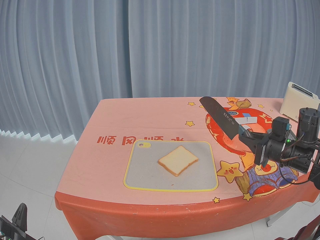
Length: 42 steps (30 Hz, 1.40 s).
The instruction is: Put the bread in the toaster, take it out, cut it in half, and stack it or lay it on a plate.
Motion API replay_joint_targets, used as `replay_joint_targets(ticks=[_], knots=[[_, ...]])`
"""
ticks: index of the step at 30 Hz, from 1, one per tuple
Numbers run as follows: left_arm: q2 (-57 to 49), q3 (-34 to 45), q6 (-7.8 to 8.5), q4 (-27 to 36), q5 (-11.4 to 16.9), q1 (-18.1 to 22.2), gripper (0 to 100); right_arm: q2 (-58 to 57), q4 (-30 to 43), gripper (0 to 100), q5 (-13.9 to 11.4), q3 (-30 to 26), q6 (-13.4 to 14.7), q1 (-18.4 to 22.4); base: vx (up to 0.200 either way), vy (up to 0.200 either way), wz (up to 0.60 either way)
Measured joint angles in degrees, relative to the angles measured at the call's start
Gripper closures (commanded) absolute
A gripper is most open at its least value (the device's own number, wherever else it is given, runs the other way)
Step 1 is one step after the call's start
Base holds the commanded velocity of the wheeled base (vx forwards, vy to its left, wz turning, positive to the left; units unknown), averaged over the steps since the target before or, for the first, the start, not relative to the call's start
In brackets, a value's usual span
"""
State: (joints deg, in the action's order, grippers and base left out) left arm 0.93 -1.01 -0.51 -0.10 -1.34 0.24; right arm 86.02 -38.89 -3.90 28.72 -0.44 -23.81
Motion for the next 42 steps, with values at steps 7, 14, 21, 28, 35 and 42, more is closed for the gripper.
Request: replay_joint_targets(ticks=[7, 14, 21, 28, 35, 42], knots=[[0.00, 0.00, 0.00, -0.01, 0.00, 0.00, 100, -0.94, -0.38, 100, 0.21, -1.11, 0.04, -4.52, 0.000, 0.000, 0.00], [0.00, 0.00, 0.00, 0.00, 0.00, 0.00, 100, -1.32, -0.52, 100, 0.76, -2.35, 0.11, -8.66, 0.000, 0.000, 0.00], [0.00, 0.00, 0.00, -0.01, 0.01, 0.00, 100, -1.54, -0.57, 100, 0.89, -3.23, 0.00, -10.42, 0.000, 0.000, 0.00], [0.00, 0.00, 0.00, -0.01, 0.01, 0.00, 100, -1.71, -0.57, 100, 0.93, -3.93, -0.13, -11.63, 0.000, 0.000, 0.00], [0.00, 0.00, 0.00, -0.01, 0.01, 0.00, 100, -1.97, -3.72, 100, 0.93, -4.67, -0.35, -11.80, 0.000, 0.000, 0.00], [0.00, 0.00, -0.06, -0.04, 0.01, 0.00, 100, -1.73, -7.03, 100, 1.55, -6.31, -0.51, -12.41, 0.000, 0.000, 0.00]])
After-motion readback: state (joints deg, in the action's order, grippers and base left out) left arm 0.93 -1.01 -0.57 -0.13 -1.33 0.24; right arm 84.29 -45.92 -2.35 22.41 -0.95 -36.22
